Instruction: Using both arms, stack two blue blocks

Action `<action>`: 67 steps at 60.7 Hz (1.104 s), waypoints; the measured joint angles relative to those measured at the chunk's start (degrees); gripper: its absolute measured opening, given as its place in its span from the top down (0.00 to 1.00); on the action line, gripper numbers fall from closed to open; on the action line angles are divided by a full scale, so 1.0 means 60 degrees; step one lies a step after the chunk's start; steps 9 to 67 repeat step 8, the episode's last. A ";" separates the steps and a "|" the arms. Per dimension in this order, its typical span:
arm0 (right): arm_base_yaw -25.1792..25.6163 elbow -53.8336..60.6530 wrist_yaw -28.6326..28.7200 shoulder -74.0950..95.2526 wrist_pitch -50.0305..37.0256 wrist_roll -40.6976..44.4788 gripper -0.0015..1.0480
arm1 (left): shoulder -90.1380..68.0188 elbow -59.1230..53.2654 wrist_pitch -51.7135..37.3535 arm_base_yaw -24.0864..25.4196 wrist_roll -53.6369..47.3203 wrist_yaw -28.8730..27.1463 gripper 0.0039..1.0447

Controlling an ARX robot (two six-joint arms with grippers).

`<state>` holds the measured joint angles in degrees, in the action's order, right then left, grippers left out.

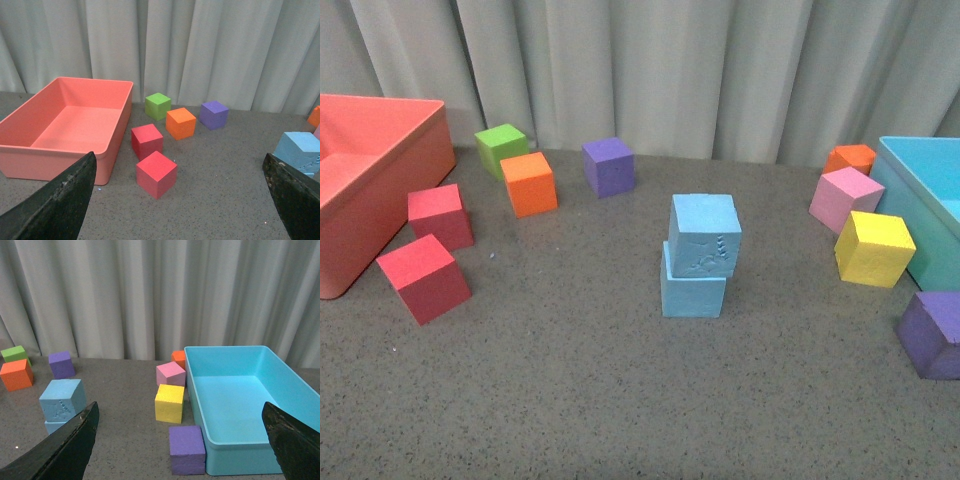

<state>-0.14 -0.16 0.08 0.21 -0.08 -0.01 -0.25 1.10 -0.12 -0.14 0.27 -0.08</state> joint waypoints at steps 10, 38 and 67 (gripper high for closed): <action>0.0000 0.0000 0.0000 0.0000 0.0000 0.0000 0.09 | 0.0000 0.0000 0.0000 0.0000 0.0000 0.0000 0.06; 0.0000 0.0000 0.0000 0.0000 0.0000 0.0000 0.09 | 0.0000 0.0000 0.0000 0.0000 0.0000 0.0000 0.06; 0.0000 0.0000 0.0000 0.0000 0.0000 0.0000 0.09 | 0.0000 0.0000 0.0000 0.0000 0.0000 0.0000 0.06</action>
